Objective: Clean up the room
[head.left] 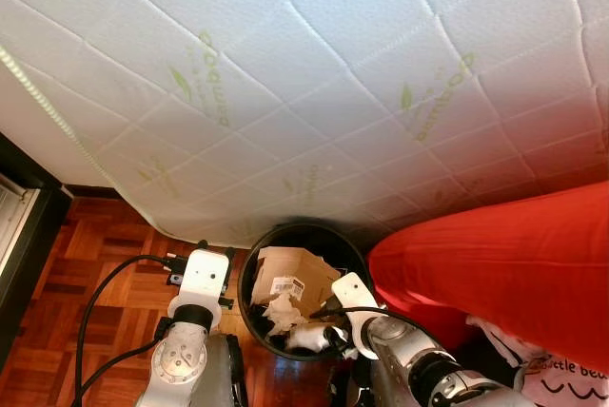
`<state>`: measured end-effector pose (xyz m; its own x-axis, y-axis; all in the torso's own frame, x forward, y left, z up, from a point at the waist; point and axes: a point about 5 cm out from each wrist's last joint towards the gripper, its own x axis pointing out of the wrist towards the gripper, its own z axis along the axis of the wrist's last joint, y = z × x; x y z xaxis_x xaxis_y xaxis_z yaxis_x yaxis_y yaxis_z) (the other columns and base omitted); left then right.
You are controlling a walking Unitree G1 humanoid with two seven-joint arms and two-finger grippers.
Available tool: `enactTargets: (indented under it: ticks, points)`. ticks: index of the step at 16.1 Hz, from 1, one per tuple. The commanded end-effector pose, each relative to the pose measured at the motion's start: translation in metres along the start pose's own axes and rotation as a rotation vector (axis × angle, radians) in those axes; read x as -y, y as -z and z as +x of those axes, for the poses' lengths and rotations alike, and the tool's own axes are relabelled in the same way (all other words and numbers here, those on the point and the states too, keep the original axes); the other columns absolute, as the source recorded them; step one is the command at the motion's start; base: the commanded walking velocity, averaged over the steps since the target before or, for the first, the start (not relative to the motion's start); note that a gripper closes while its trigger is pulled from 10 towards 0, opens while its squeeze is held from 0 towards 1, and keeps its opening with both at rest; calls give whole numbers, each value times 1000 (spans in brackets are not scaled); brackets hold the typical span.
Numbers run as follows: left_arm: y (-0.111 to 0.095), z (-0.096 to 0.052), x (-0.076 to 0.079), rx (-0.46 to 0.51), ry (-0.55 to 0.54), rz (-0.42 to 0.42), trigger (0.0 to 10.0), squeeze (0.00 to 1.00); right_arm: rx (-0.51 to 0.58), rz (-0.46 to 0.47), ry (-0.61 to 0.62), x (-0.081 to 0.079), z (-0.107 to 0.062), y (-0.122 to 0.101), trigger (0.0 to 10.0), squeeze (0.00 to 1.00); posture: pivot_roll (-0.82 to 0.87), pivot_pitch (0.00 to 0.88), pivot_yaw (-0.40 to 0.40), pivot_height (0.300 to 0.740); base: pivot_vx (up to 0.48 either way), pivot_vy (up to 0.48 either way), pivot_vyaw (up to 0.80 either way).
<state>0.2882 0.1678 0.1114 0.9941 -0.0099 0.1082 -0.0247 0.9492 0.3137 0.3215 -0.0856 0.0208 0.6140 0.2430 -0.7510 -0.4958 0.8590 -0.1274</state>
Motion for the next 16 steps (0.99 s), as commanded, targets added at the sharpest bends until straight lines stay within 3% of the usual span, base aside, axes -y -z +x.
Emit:
enactTargets:
  ticks: [1, 5, 9, 13, 14, 16]
  points:
    - [7, -5, 2, -28, 12, 13, 10000, 0, -77, 1, -24, -5, 1, 14, 10000, 0, 172, 448, -90, 615, 0, 0, 0]
    - [7, -5, 2, -30, 12, 13, 10000, 0, -165, -68, -65, -6, 0, 16, 10000, 0, 172, 449, -89, 615, 0, 0, 0]
    - [7, -5, 2, -31, 13, 10, 10000, 0, -213, -67, -100, -6, -2, 18, 10000, 0, 171, 451, -90, 615, 0, 0, 0]
    - [7, -5, 2, -31, 15, 11, 10000, 0, -277, -190, -102, -3, -4, 17, 10000, 0, 171, 452, -90, 615, 0, 0, 0]
    - [7, -4, 2, -31, 15, 10, 10000, 0, -268, -184, -106, -4, -4, 17, 10000, 0, 171, 452, -90, 615, 0, 0, 0]
    - [7, -4, 2, -32, 16, 8, 10000, 0, -23, -95, -113, -8, 0, 5, 10000, 0, 171, 453, -88, 615, 0, 0, 0]
